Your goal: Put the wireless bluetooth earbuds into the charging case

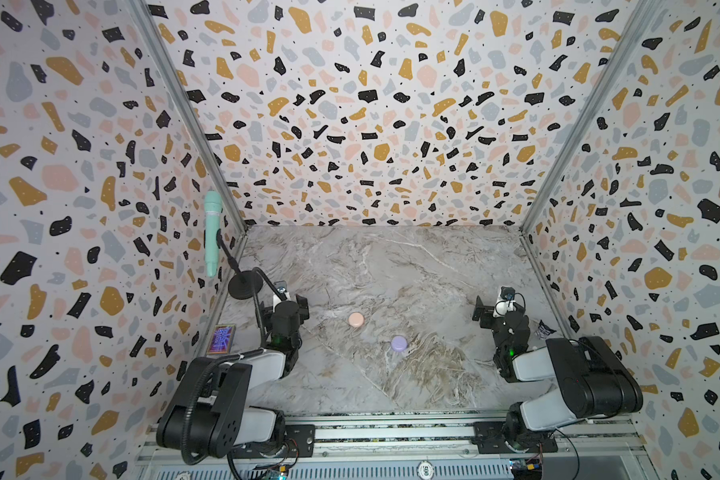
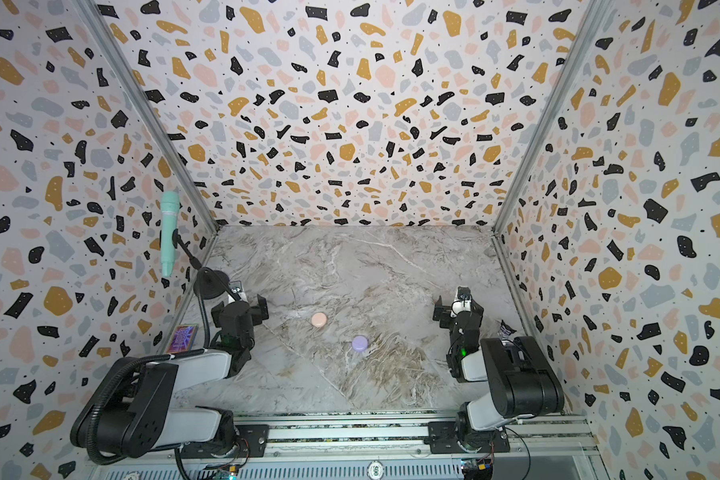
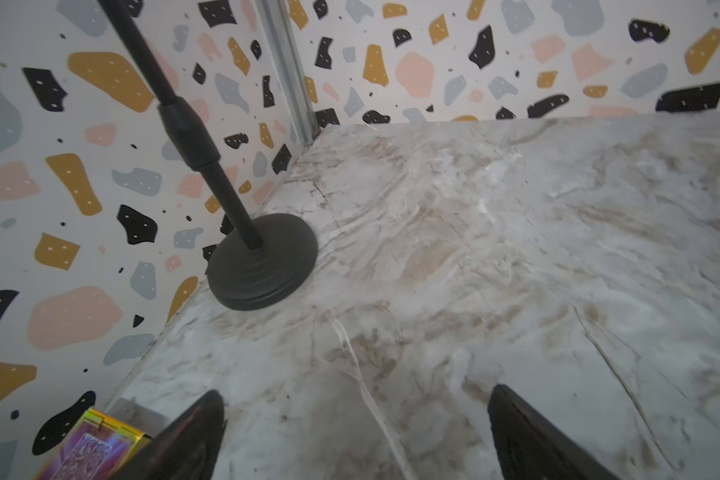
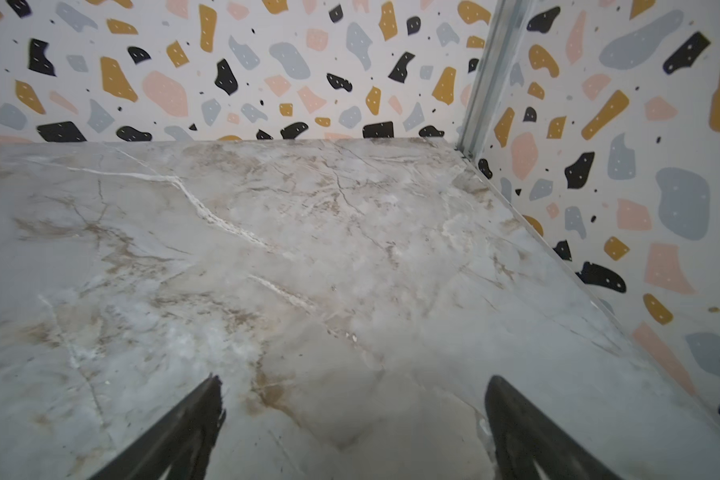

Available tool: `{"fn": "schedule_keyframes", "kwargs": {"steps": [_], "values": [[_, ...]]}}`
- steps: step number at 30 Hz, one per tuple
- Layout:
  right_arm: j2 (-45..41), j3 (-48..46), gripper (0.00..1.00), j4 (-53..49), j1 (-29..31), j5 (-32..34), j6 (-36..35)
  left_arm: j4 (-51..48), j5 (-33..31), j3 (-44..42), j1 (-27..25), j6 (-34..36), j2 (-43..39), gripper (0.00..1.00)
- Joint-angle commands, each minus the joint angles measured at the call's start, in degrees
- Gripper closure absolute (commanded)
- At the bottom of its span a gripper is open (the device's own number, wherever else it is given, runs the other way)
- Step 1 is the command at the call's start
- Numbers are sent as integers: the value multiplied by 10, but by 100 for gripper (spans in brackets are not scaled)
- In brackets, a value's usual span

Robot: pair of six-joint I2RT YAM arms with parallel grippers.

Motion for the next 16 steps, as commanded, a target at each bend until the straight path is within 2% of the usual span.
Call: {"fn": "schedule_keyframes", "kwargs": {"steps": [1, 4, 6, 9, 11, 16], "values": [[-10, 9, 1, 24, 2, -11, -11, 272, 19, -75, 7, 18, 51, 0], [-9, 10, 1, 21, 5, -7, -12, 158, 31, -47, 9, 8, 21, 0], [-7, 12, 1, 22, 10, -2, -16, 229, 27, -67, 8, 12, 40, 0], [-6, 15, 1, 18, 10, -1, -17, 177, 29, -58, 7, 12, 19, 0], [-4, 18, 1, 13, 11, -2, -16, 203, 25, -64, 7, 14, 26, 0], [-8, 12, 1, 21, 3, -19, -14, 191, 28, -65, 7, 12, 15, 0]]}}
